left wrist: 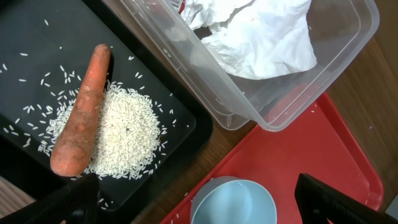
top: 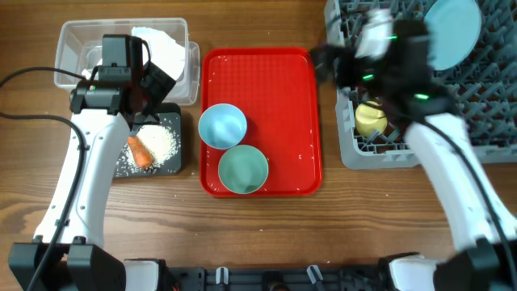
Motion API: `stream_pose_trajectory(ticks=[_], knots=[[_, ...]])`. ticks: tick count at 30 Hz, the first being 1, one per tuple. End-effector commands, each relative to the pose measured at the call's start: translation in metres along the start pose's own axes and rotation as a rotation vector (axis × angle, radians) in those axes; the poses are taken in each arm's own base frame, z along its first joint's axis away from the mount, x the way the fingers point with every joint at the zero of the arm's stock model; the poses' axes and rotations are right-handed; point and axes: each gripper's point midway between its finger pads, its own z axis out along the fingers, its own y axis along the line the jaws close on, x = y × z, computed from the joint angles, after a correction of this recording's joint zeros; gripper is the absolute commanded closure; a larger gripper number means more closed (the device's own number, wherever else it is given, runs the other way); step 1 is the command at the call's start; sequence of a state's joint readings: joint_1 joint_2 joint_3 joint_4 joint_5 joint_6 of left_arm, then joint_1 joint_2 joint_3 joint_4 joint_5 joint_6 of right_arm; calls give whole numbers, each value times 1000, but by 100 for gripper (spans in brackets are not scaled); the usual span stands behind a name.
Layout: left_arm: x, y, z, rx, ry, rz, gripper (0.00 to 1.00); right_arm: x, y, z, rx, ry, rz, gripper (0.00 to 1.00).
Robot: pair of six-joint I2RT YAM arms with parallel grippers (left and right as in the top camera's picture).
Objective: Sort waste into correct bins and load items into the dishwasher rack
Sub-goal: 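Reach the right gripper to the light-blue bowl and grasp its rim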
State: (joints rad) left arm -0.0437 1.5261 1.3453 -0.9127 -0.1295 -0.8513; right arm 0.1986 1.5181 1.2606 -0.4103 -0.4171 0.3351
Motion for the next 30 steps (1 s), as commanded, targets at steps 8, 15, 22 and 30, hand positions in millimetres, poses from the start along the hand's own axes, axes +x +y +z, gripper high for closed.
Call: stream_pose_trajectory(ticks=[8, 15, 22, 30], knots=[[1, 2, 4, -11, 4, -10, 0, 134, 13, 112, -44, 399, -271, 9], [1, 2, 4, -11, 4, -10, 0, 189, 2, 148, -64, 526, -352, 12], [1, 2, 4, -11, 4, -10, 0, 175, 9, 158, -102, 451, -402, 12], [1, 2, 4, -11, 4, -10, 0, 159, 31, 163, -204, 369, -422, 16]])
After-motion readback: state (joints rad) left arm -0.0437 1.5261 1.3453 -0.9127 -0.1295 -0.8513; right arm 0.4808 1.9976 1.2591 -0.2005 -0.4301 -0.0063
